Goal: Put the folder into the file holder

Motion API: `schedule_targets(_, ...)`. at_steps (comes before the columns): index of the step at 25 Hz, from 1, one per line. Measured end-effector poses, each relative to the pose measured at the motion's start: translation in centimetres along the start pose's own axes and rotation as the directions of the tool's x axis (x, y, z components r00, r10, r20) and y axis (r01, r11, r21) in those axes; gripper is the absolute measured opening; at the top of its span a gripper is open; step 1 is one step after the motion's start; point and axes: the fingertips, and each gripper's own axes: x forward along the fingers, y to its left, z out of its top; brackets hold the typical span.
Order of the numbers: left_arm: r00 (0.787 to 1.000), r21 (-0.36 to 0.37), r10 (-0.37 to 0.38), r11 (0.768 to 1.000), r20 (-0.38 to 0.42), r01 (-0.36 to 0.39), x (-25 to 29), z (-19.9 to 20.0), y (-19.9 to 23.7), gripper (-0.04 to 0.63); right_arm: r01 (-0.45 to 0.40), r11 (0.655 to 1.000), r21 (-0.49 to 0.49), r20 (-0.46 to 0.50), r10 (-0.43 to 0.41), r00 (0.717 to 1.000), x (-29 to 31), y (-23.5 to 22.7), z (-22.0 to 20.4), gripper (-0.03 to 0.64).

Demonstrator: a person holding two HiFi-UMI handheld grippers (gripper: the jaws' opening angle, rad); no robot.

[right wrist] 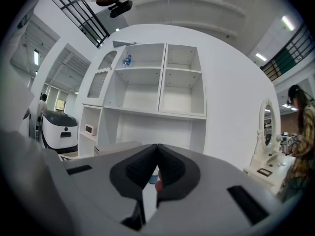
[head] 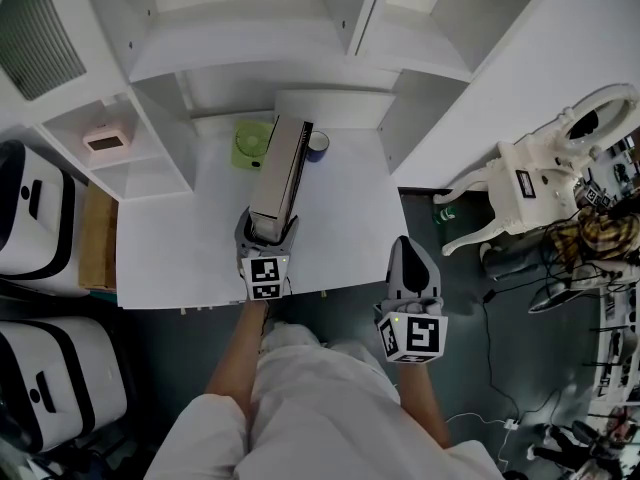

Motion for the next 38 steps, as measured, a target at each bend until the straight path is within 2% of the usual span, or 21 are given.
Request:
schedule_targets(4, 1.0, 0.002, -0.025, 1.0, -0.007, 0.025, -0.6, 0.8, -0.1, 0.501, -0.009, 1.0, 0.004, -0.007, 0.009, 1.0, -0.2, 0.3, 0.0, -0.012)
schedule_targets(10, 1.0, 0.01, -0.01, 1.0, -0.007, 0.01, -2.8, 3.3, 0.1, 0.502, -0.019, 1.0, 0.005, -0.018, 0.019, 1.0, -1.0, 0.1, 0.9, -0.012)
schedule_targets(12, 1.0, 0.017, 0.005, 1.0, 0.01, -0.005, -4.1, 4.8, 0.3, 0.435, -0.025, 1.0, 0.009, -0.022, 0.025, 0.999, -1.2, 0.2, 1.4, -0.012)
schedule_targets(15, 0.998, 0.034, 0.062, 0.997, 0.025, -0.063, -6.2, 7.1, 0.8, 0.278, -0.034, 0.999, 0.015, -0.024, 0.035, 0.999, -1.6, 0.3, 2.2, -0.012)
schedule_targets(18, 0.99, 0.015, 0.138, 0.99, 0.038, -0.139, -8.4, 9.1, 1.6, 0.145, -0.048, 0.999, 0.022, -0.022, 0.049, 0.999, -2.0, 0.8, 3.1, -0.012)
schedule_targets(20, 0.986, 0.002, 0.161, 0.987, 0.044, -0.161, -9.9, 10.4, 1.8, 0.019, -0.061, 0.998, 0.027, -0.021, 0.062, 0.998, -2.2, 1.5, 3.5, -0.012)
schedule_targets(21, 0.986, 0.001, 0.16, 0.987, 0.049, -0.16, -10.5, 11.0, 1.8, -0.009, -0.067, 0.997, 0.03, -0.021, 0.068, 0.997, -2.4, 2.0, 3.7, -0.012)
schedule_targets(30, 0.99, 0.045, 0.113, 0.992, 0.083, -0.117, -15.0, 15.1, -1.3, -0.009, -0.113, 0.993, 0.043, -0.038, 0.115, 0.993, -4.5, 5.5, 3.1, -0.012)
schedule_targets(38, 0.99, 0.054, 0.089, 0.994, 0.106, -0.095, -21.9, 16.7, -6.0, -0.009, -0.165, 0.986, 0.039, 0.029, 0.164, 0.986, -10.8, 7.4, 4.6, -0.012)
